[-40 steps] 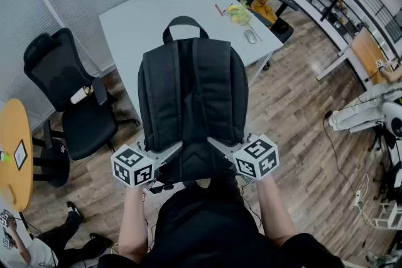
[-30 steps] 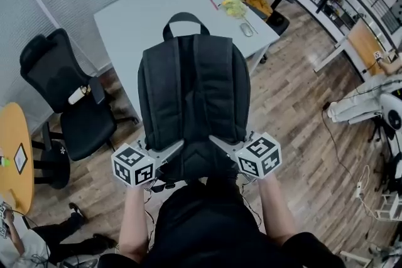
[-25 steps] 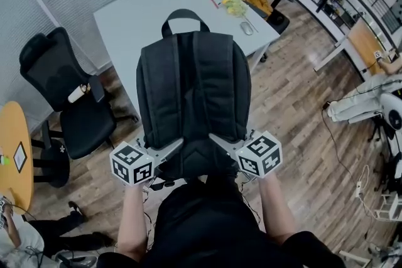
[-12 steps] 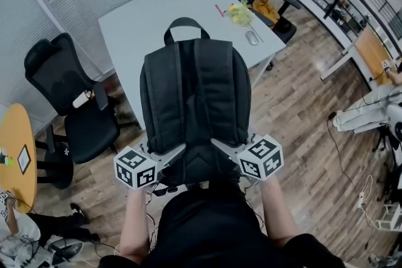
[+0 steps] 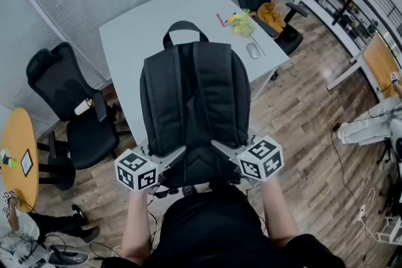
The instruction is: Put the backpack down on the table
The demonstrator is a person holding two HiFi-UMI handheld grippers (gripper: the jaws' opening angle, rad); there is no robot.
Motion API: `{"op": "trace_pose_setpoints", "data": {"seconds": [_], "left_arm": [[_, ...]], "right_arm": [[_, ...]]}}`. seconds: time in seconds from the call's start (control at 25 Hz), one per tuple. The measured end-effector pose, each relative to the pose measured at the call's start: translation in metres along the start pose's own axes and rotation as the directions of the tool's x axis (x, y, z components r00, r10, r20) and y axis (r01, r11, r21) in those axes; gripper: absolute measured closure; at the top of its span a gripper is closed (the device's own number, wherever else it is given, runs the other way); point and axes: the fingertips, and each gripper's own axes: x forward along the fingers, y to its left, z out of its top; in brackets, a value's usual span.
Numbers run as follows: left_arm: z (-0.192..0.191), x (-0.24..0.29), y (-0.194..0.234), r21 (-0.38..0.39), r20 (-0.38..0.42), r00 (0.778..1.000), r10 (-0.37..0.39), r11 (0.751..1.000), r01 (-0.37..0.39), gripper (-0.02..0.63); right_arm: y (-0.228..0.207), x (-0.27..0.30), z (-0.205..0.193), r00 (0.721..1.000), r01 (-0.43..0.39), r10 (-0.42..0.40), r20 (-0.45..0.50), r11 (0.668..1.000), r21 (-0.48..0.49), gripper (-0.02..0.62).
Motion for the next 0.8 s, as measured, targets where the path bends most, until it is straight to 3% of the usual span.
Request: {"op": "trace_pose_setpoints", "data": {"seconds": [0.36, 0.8], "left_arm": [[0.017, 0.052, -0.003, -0.039, 0.010, 0.998, 0.057, 0.998, -0.056, 0.359], [0.022, 0.077, -0.006, -0.087, 0.033, 0.993, 0.117, 0.990, -0.114, 0.359]], "right_arm": [[-0.057, -0.011, 0.007, 0.998, -0.050, 0.050, -0.032, 0.999, -0.008, 0.367], [-0.087, -0.014, 0.012, 0.992, -0.103, 0.100, -0.073, 0.994, -0.031, 0.368]]}}
